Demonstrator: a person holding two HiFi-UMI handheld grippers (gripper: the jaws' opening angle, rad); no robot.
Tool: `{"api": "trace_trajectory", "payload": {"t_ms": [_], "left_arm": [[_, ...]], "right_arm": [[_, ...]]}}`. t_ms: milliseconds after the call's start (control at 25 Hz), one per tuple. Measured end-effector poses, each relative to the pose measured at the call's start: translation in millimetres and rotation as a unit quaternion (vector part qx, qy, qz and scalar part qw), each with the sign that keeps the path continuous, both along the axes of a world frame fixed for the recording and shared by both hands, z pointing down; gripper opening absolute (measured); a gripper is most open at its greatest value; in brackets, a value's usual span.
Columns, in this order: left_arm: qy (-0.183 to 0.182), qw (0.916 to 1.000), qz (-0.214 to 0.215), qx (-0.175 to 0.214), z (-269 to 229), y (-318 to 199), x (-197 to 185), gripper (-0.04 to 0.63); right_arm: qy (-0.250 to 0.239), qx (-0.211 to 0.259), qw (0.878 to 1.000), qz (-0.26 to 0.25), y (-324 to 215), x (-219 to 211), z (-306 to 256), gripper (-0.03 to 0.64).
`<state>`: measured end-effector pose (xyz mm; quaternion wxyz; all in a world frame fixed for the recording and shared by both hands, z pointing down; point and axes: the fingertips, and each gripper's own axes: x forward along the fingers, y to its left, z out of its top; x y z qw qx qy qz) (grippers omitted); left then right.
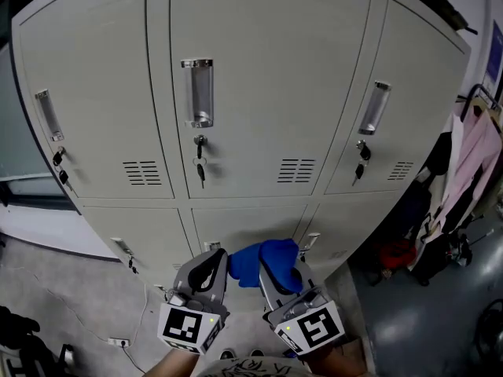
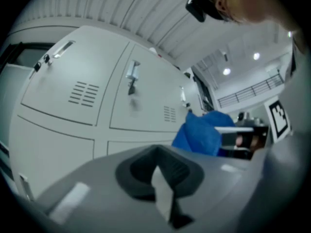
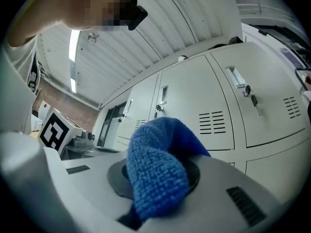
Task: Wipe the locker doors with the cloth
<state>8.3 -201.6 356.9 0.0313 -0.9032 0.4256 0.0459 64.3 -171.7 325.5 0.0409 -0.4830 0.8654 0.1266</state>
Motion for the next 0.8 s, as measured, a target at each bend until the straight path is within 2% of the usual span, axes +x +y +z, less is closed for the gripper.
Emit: {"api": "trace_trajectory", "payload": {"t_ms": [240,800], "left_arm": [[-0.005,0.9999,-0.002,0.012,-7.3,-4.4,1.9,0.003],[-0.024,0.9997,0.002,0.009,1.3,-6.0,12.0,0.002]], "right_arm": [[-0.005,0.007,1.000,0.003,-1.9,4.1,-3.1,0.023],[-0.017,-0.005,1.000,0.006,-2.9,16.2,4.0,0.023]]}}
